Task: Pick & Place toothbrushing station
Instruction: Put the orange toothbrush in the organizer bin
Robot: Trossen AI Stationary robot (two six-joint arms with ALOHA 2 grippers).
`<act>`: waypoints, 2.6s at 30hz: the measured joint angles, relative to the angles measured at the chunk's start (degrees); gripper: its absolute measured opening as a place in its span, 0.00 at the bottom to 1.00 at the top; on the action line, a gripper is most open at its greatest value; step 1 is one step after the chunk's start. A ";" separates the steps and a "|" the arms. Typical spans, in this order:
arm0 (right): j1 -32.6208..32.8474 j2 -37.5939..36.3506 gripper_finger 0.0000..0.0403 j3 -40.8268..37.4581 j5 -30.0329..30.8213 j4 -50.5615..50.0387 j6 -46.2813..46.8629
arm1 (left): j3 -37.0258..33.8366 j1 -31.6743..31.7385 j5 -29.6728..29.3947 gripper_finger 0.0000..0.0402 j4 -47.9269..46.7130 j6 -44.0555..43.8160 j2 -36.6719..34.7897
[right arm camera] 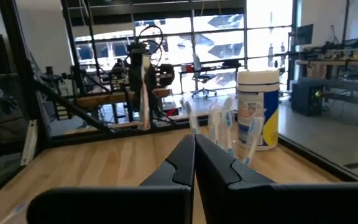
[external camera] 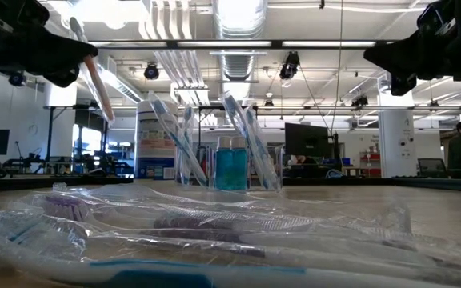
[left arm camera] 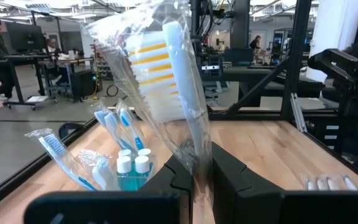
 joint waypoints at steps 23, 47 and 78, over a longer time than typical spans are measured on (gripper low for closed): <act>0.04 4.33 0.02 -0.68 0.17 9.29 -5.69 | 3.10 0.01 -5.42 0.06 11.10 4.04 8.35; 0.04 4.68 0.02 -0.66 0.15 11.45 -8.91 | 22.12 0.17 -12.29 0.06 22.93 15.35 51.58; 0.04 5.01 0.02 -0.70 0.12 11.47 -8.94 | 26.99 6.97 -12.83 0.06 33.24 16.11 76.15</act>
